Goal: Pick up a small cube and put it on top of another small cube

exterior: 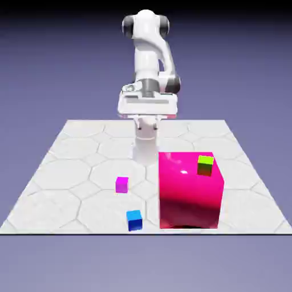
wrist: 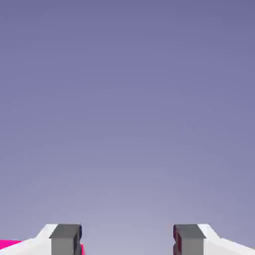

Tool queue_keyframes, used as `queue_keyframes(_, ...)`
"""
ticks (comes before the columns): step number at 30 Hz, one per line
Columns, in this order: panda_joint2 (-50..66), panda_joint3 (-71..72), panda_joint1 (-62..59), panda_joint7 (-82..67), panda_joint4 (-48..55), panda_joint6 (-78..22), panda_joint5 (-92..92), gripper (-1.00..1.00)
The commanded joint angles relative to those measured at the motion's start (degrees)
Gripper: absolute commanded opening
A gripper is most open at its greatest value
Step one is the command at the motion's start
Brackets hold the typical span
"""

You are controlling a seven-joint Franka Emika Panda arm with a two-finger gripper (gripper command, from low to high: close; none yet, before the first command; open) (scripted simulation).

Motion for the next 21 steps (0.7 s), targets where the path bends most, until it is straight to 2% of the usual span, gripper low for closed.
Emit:
queue_keyframes(1, 0.93, -0.28, 2.08, -1.32, 0.16, -0.53, -2.46, 0.0)
queue_keyframes(21, 19.9, -6.66, 43.14, -28.38, 2.53, -10.56, -51.71, 0.0)
